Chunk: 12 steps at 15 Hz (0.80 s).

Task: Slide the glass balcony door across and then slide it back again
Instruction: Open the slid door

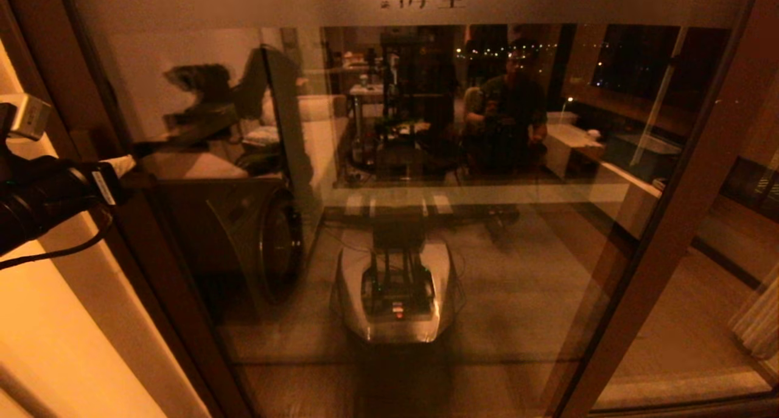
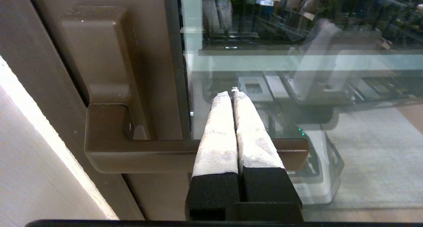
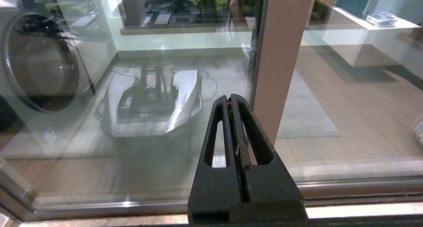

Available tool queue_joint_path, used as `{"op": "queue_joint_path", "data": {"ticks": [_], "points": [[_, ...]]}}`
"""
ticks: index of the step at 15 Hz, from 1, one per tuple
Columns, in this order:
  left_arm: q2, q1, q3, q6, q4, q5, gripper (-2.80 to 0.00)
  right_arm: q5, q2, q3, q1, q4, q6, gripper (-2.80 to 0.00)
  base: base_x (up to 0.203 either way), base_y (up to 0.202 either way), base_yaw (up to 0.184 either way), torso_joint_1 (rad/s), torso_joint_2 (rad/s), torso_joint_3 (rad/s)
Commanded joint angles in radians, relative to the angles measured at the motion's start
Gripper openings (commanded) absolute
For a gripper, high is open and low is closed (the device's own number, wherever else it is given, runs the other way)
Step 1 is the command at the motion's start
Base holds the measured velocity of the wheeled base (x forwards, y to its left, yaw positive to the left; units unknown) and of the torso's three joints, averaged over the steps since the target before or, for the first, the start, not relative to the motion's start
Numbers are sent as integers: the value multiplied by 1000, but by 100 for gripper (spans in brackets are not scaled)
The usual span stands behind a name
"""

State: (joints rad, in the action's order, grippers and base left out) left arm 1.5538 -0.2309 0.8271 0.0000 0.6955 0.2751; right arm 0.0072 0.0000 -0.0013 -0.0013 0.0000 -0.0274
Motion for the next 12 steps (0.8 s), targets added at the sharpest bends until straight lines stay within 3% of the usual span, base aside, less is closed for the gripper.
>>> {"op": "queue_joint_path", "data": {"ticks": [1,8,12], "points": [[14,-1,-15,1,-2,3,-280,2,2,0,0,-1,0,-280,0,0,0,0,0,0],[34,-1,-81,8,6,3,-280,0,2,-1,0,0,-1,-280,0,0,0,0,0,0],[66,-2,-133,15,126,1,-280,1,2,-1,1,0,-1,-280,0,0,0,0,0,0]]}}
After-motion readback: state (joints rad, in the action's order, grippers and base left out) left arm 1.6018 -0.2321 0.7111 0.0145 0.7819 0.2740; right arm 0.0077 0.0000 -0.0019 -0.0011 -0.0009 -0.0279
